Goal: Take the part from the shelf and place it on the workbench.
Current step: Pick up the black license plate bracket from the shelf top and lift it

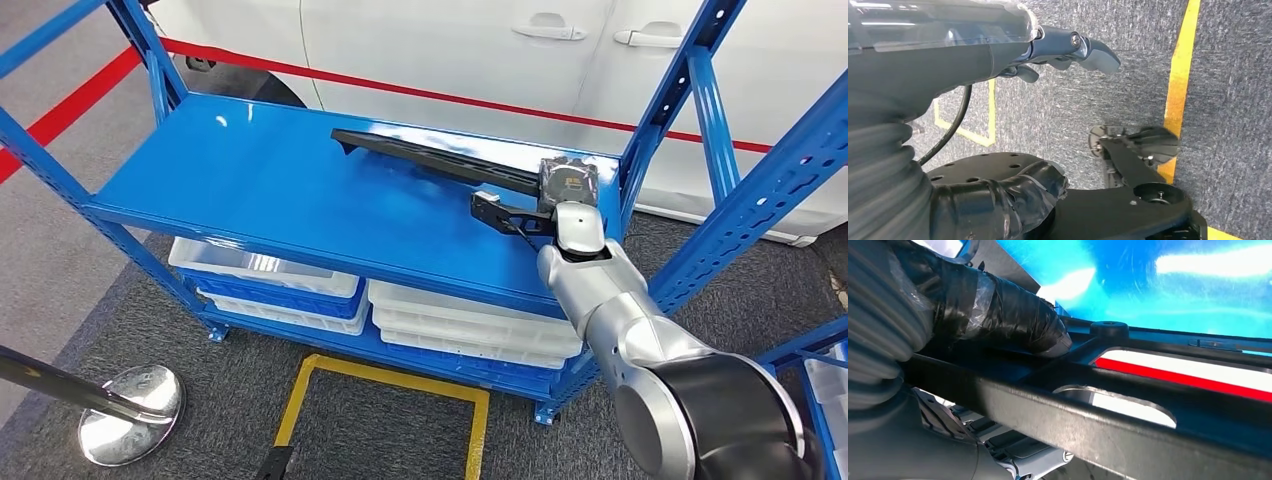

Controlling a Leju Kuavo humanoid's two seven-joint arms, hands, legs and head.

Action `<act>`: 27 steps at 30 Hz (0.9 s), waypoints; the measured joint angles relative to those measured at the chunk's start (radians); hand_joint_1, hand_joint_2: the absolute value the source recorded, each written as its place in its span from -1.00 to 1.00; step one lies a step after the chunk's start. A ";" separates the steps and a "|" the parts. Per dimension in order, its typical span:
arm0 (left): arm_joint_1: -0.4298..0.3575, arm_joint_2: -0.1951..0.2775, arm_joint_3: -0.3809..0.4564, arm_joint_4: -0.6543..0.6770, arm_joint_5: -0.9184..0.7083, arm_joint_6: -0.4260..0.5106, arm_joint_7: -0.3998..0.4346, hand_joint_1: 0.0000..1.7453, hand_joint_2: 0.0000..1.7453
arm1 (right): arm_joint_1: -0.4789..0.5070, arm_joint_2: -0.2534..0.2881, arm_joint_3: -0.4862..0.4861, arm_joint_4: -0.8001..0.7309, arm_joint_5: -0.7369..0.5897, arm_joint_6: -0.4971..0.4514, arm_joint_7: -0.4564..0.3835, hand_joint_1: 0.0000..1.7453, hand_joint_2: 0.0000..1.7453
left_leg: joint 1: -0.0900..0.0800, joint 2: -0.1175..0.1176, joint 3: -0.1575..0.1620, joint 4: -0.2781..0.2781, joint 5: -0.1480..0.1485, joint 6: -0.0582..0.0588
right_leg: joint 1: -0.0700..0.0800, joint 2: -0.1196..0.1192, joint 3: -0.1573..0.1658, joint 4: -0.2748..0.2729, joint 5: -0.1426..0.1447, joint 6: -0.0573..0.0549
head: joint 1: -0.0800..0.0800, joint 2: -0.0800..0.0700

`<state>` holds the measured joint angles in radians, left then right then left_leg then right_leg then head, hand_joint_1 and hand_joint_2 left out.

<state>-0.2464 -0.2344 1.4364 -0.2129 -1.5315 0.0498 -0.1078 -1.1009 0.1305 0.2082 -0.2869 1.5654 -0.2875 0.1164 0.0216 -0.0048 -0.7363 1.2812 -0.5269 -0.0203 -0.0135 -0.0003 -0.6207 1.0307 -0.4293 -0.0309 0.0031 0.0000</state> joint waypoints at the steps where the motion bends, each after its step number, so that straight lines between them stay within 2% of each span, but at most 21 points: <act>1: 0.000 0.001 0.000 0.000 0.000 0.000 0.001 -1.00 1.00 | 0.002 0.000 0.001 0.000 -0.001 -0.002 0.000 1.00 1.00 | 0.000 0.001 0.024 -0.058 0.039 0.002 | 0.000 0.001 0.002 0.002 -0.003 0.002 | 0.000 0.000; 3: 0.000 0.002 0.000 0.000 -0.001 0.000 0.004 -1.00 1.00 | 0.003 0.000 0.002 0.000 -0.002 -0.007 -0.001 1.00 1.00 | -0.002 0.001 0.082 -0.189 0.096 0.008 | 0.002 0.001 0.002 0.008 -0.009 0.008 | 0.000 0.000; 4: 0.000 0.002 0.000 0.000 -0.001 0.000 0.006 -1.00 1.00 | 0.004 -0.001 0.002 0.000 -0.003 -0.009 -0.001 1.00 1.00 | -0.004 0.001 0.100 -0.229 0.106 0.013 | 0.004 0.001 0.001 0.011 -0.011 0.013 | 0.000 0.000; 7: 0.001 0.003 0.001 0.000 -0.001 0.001 0.019 -1.00 1.00 | 0.010 -0.002 0.002 0.000 -0.005 -0.012 -0.002 1.00 1.00 | -0.006 -0.001 0.107 -0.250 0.106 0.029 | 0.007 0.002 -0.004 0.010 -0.010 0.027 | 0.000 0.000; 9: 0.003 0.003 0.001 0.000 -0.001 0.004 0.025 -1.00 1.00 | 0.013 -0.002 0.002 0.000 -0.006 -0.014 -0.002 1.00 1.00 | -0.003 0.000 0.110 -0.259 0.112 0.041 | 0.004 0.002 -0.014 0.032 -0.029 0.035 | 0.001 0.000; 10: 0.003 0.003 0.001 0.000 0.000 0.006 0.026 -1.00 1.00 | 0.013 -0.003 0.002 0.000 -0.007 -0.016 -0.002 1.00 1.00 | -0.001 0.001 0.112 -0.264 0.114 0.047 | 0.002 0.002 -0.031 0.070 -0.053 0.039 | 0.001 0.000; 12: 0.002 0.003 0.001 0.000 0.000 0.007 0.026 -1.00 1.00 | 0.019 -0.006 0.002 0.001 -0.011 -0.022 -0.003 1.00 1.00 | -0.002 0.001 0.113 -0.265 0.114 0.053 | 0.000 0.001 -0.087 0.193 -0.108 0.046 | 0.001 0.000; 13: 0.003 0.003 0.001 0.000 0.001 0.006 0.026 -1.00 1.00 | 0.024 -0.007 0.002 0.001 -0.013 -0.025 -0.004 1.00 1.00 | -0.002 0.001 0.113 -0.264 0.114 0.053 | -0.001 0.001 -0.114 0.245 -0.123 0.049 | 0.001 0.000; 14: 0.004 0.003 0.002 0.000 0.001 0.006 0.026 -1.00 1.00 | 0.030 -0.008 0.002 0.003 -0.014 -0.026 -0.004 1.00 1.00 | -0.002 0.000 0.113 -0.263 0.113 0.054 | -0.003 0.001 -0.126 0.267 -0.120 0.051 | 0.001 0.000; 15: 0.004 0.003 0.002 0.000 0.001 0.006 0.026 -1.00 1.00 | 0.033 -0.008 0.002 0.004 -0.015 -0.026 -0.005 1.00 1.00 | -0.002 0.000 0.113 -0.262 0.113 0.054 | -0.005 0.001 -0.120 0.252 -0.100 0.052 | 0.001 0.000; 17: 0.005 0.003 0.002 0.000 0.002 0.006 0.027 -1.00 1.00 | 0.034 -0.008 0.002 0.005 -0.015 -0.027 -0.006 1.00 1.00 | -0.001 -0.001 0.113 -0.257 0.110 0.050 | -0.009 0.001 -0.069 0.139 -0.039 0.050 | 0.001 0.000; 18: 0.005 0.003 0.002 0.000 0.002 0.006 0.028 -1.00 1.00 | 0.034 -0.008 0.002 0.005 -0.015 -0.027 -0.006 1.00 1.00 | -0.003 -0.002 0.112 -0.254 0.108 0.046 | -0.007 0.001 -0.040 0.082 -0.019 0.047 | 0.001 0.000; 20: 0.005 0.003 0.002 0.000 0.002 0.006 0.031 -1.00 1.00 | 0.033 -0.008 0.002 0.005 -0.015 -0.029 -0.007 1.00 1.00 | -0.004 -0.002 0.108 -0.251 0.109 0.034 | -0.001 0.002 -0.012 0.022 -0.009 0.040 | 0.001 0.000; 21: 0.005 0.003 0.002 0.000 0.002 0.006 0.032 -1.00 1.00 | 0.033 -0.008 0.002 0.005 -0.015 -0.029 -0.008 1.00 1.00 | -0.005 -0.002 0.106 -0.252 0.111 0.028 | 0.002 0.003 -0.011 0.019 -0.009 0.036 | 0.000 0.000; 23: 0.006 0.003 0.002 0.000 0.002 0.007 0.033 -1.00 1.00 | 0.034 -0.009 0.002 0.005 -0.015 -0.029 -0.009 1.00 1.00 | -0.004 -0.002 0.105 -0.252 0.110 0.017 | -0.001 0.002 -0.012 0.014 -0.003 0.024 | 0.000 0.000; 24: 0.006 0.003 0.002 0.000 0.002 0.008 0.033 -1.00 1.00 | 0.034 -0.009 0.001 0.005 -0.015 -0.030 -0.009 1.00 1.00 | -0.003 -0.002 0.100 -0.240 0.098 0.012 | -0.003 0.001 -0.011 0.010 0.002 0.017 | 0.000 0.000; 25: 0.007 0.004 0.002 0.000 0.002 0.009 0.033 -1.00 1.00 | 0.033 -0.009 0.001 0.005 -0.015 -0.030 -0.009 1.00 1.00 | -0.002 -0.002 0.087 -0.208 0.074 0.009 | -0.006 0.000 -0.010 0.005 0.006 0.010 | 0.000 0.000; 27: 0.007 0.004 0.002 0.000 0.002 0.010 0.033 -1.00 1.00 | 0.033 -0.009 0.001 0.005 -0.015 -0.030 -0.009 1.00 1.00 | -0.001 -0.001 0.039 -0.091 0.006 0.004 | -0.004 -0.001 -0.014 0.003 0.011 0.000 | 0.000 0.000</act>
<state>-0.2391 -0.2307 1.4385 -0.2129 -1.5296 0.0594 -0.0748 -1.0677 0.1213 0.2090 -0.2816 1.5499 -0.3176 0.1076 0.0206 -0.0055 -0.6968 1.1904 -0.5213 -0.0165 -0.0180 -0.0010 -0.6349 1.0340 -0.4183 -0.0305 0.0032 0.0000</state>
